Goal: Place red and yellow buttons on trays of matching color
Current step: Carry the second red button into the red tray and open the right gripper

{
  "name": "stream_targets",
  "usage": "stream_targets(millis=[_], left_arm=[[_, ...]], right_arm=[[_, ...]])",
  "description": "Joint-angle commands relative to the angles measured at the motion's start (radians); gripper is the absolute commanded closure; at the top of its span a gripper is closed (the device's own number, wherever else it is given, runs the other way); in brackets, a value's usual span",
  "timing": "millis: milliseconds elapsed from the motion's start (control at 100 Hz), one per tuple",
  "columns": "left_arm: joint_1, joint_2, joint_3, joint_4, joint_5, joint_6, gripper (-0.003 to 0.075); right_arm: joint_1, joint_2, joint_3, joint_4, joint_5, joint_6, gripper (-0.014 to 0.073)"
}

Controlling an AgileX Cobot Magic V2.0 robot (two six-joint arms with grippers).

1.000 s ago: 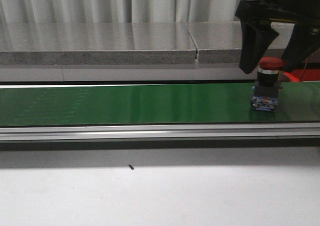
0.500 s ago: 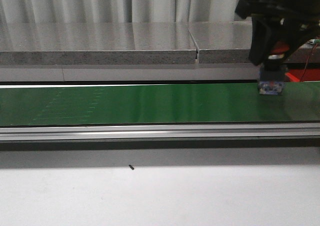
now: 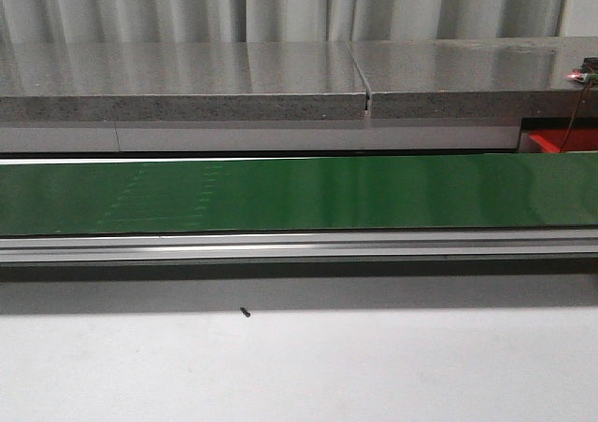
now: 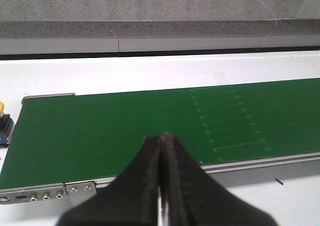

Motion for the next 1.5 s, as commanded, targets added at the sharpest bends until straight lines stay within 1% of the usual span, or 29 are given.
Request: stream_targets(millis=[0,220,310,420,590,830,1180,1350,1420,1490], left_arm=[[-0.009,0.002,-0.027,-0.025,-0.067,0.001,0.0741],[-0.009,0.002,-0.027,-0.025,-0.067,0.001,0.0741],[-0.009,0.002,-0.027,-0.025,-0.067,0.001,0.0741],[-0.009,0.002,-0.027,-0.025,-0.067,0.001,0.0741],[-0.009,0.002,-0.027,-0.025,-0.067,0.001,0.0741],[-0.009,0.002,-0.027,-0.025,-0.067,0.001,0.0741],[-0.009,0.002,-0.027,-0.025,-0.067,0.001,0.0741],[-0.009,0.002,-0.027,-0.025,-0.067,0.001,0.0741],[-0.009,0.002,-0.027,-0.025,-0.067,0.001,0.0741],[-0.009,0.002,-0.027,-0.025,-0.067,0.001,0.0741]], right_arm=[[-0.069,-0.043,-0.055,-0.003,-0.038,-0.010,0.0526],[-0.227,0.006,-0.070,-0.002,-0.101,0.003,0.0525],[-0.272,0.062,-0.070,-0.002,-0.134,0.027,0.0525],[-0.305,0.137,-0.070,0.001,-0.194,0.038,0.0525],[-0.316,0.224,-0.070,0.014,-0.318,0.060,0.0525],[-0.316,0.317,-0.070,0.052,-0.428,0.060,0.0525],[-0.316,0.412,-0.070,0.098,-0.535,0.060,0.0525],[-0.316,0.439,-0.070,0.106,-0.529,0.060,0.0522],[-0.316,0.440,-0.070,0.106,-0.515,0.060,0.0489],[-0.316,0.439,-0.070,0.106,-0.514,0.056,0.0404]])
